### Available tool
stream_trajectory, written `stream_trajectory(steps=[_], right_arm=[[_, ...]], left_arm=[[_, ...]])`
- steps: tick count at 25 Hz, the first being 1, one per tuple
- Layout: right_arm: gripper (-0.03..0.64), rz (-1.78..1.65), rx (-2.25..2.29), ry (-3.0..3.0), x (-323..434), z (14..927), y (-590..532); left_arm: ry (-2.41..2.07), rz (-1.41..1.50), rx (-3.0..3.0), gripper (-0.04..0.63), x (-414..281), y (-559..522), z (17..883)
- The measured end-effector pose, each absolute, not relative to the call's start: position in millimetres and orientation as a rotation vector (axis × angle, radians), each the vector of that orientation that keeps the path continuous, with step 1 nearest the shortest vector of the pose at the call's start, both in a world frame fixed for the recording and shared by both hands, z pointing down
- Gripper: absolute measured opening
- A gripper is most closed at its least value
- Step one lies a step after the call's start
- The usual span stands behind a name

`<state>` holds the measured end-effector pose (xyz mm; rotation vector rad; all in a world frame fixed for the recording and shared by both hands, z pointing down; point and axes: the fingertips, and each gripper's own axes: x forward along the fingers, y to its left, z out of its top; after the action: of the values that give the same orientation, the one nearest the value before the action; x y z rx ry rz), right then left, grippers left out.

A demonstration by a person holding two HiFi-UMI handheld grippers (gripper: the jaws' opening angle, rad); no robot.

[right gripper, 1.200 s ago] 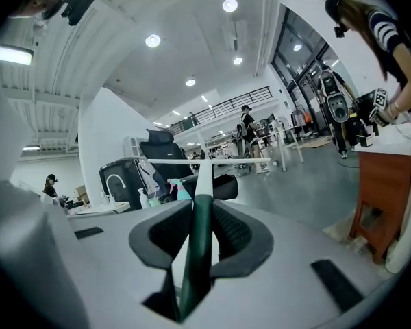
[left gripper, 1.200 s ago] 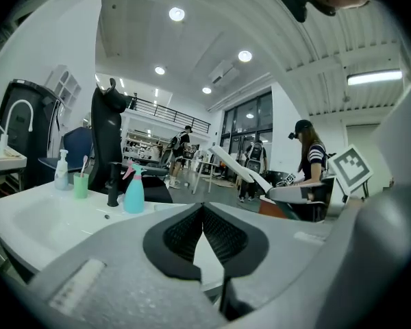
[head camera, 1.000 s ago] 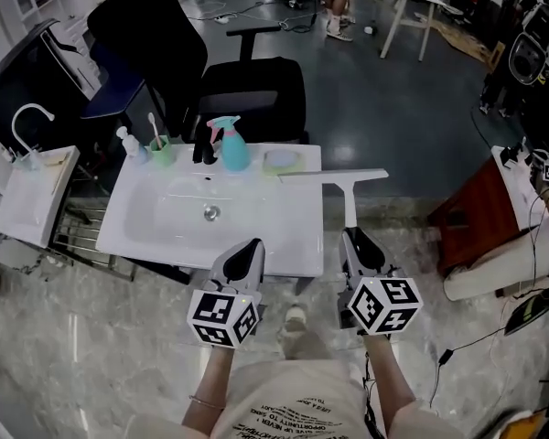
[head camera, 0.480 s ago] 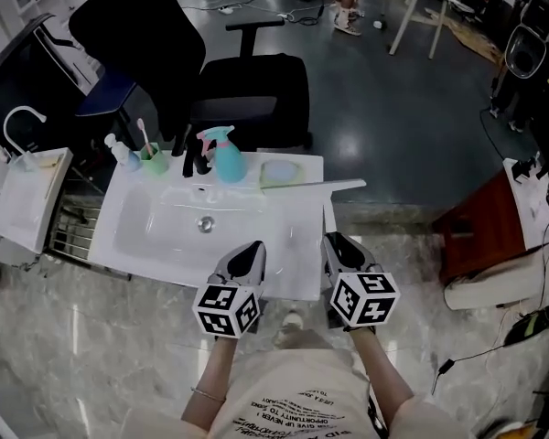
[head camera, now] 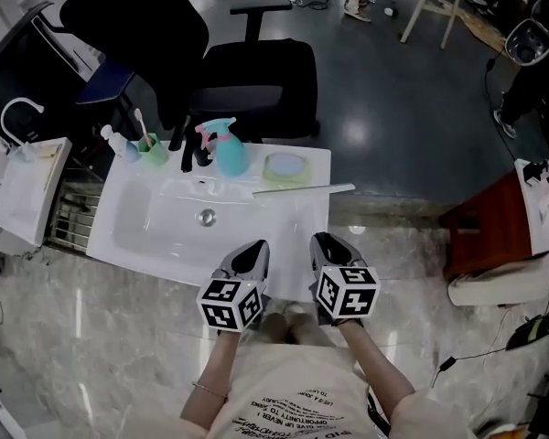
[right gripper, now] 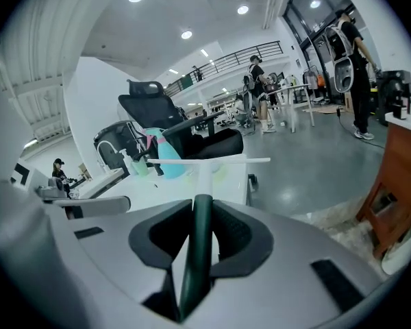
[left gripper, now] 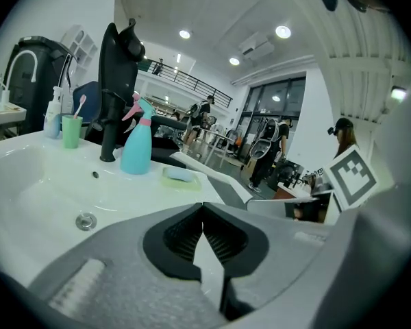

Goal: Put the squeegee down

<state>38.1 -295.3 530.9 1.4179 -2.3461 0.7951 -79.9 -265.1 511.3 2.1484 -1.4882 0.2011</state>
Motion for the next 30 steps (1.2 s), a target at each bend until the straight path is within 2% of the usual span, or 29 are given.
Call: stream_trajectory(steps=[12, 30], right_arm=[[0.094, 0.842, 1.441, -2.200, 30, 561, -302], [0.094, 0.662, 1.495, -2.057, 21, 576, -304]], left_arm=[[-1.370, 0.276, 2.135, 0.023, -72, -271, 533], [-1.250, 0.317, 2.148, 0.023, -68, -273, 545]])
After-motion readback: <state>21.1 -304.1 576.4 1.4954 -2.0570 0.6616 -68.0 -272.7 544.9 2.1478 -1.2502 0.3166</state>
